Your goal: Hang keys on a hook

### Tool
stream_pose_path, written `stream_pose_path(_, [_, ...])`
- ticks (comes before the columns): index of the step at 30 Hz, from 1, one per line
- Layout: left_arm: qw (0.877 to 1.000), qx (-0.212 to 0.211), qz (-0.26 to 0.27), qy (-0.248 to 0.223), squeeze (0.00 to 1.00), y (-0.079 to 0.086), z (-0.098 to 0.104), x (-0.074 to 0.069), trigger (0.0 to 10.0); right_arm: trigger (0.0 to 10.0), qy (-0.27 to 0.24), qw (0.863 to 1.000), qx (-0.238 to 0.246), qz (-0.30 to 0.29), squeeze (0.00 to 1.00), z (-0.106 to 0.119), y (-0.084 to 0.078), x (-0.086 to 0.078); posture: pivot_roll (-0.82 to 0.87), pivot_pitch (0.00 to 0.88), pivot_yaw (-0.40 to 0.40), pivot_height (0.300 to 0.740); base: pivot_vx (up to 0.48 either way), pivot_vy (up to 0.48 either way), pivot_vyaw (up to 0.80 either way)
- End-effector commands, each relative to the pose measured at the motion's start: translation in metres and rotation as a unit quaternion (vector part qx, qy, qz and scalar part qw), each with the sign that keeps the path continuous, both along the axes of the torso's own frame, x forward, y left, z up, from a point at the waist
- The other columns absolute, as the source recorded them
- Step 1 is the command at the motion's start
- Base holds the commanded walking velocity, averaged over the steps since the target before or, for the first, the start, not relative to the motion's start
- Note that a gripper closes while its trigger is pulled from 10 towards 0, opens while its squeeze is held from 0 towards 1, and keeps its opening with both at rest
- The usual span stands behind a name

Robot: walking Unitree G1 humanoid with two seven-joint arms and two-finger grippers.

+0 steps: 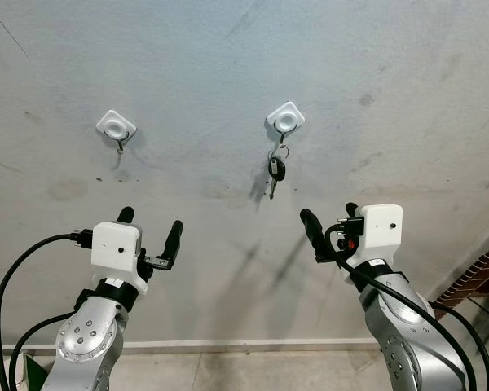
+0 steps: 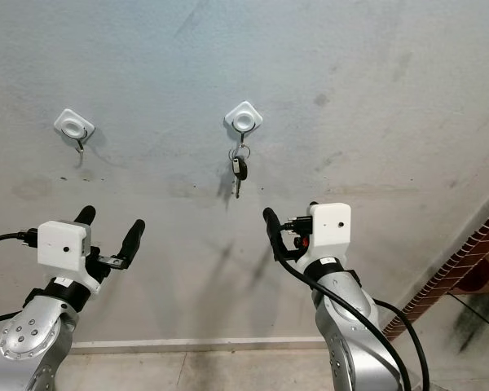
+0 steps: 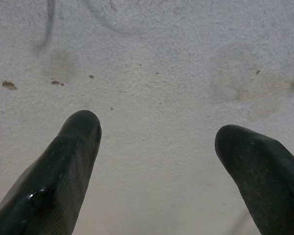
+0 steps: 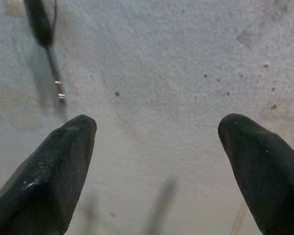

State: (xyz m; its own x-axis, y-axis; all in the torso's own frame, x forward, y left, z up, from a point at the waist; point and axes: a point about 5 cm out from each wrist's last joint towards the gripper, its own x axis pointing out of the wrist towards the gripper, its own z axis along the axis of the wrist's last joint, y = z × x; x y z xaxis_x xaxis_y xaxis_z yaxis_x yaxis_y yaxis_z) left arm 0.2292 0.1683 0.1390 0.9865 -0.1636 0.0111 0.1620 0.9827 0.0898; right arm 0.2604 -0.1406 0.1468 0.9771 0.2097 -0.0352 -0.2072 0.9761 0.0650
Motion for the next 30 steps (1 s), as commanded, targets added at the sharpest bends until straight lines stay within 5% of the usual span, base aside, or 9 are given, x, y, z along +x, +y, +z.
stream_pose_path(1, [1.0, 0.004, -0.001, 0.009, 0.0, 0.0001, -0.0026, -0.0004, 10.0, 10.0, -0.005, 1.0, 0.003, 0.0, 0.0, 0.0043, 0.0, 0.0008, 0.07, 0.0, 0.031, 0.74, 0.0, 0.364, 0.0])
stream_pose_path(10, [1.0, 0.0, -0.006, 0.011, 0.0, -0.0002, -0.0028, 0.0003, 10.0, 10.0, -0.002, 1.0, 0.003, -0.001, 0.0, 0.0033, 0.0023, 0.0018, 0.07, 0.0, 0.031, 0.74, 0.0, 0.439, 0.0])
stream_pose_path(21, [1.0, 0.001, -0.005, 0.021, 0.0, -0.0013, -0.0051, 0.0003, 10.0, 10.0, -0.002, 1.0, 0.003, 0.0, 0.0, 0.0027, 0.003, 0.0035, 0.07, 0.0, 0.03, 0.74, 0.0, 0.023, 0.0])
stream_pose_path(30, [1.0, -0.003, -0.011, 0.025, 0.0, -0.0039, -0.0066, 0.0008, 10.0, 10.0, -0.001, 1.0, 0.002, 0.001, 0.0, 0.0018, 0.0037, 0.0043, 0.07, 0.0, 0.03, 0.74, 0.0, 0.48, 0.0])
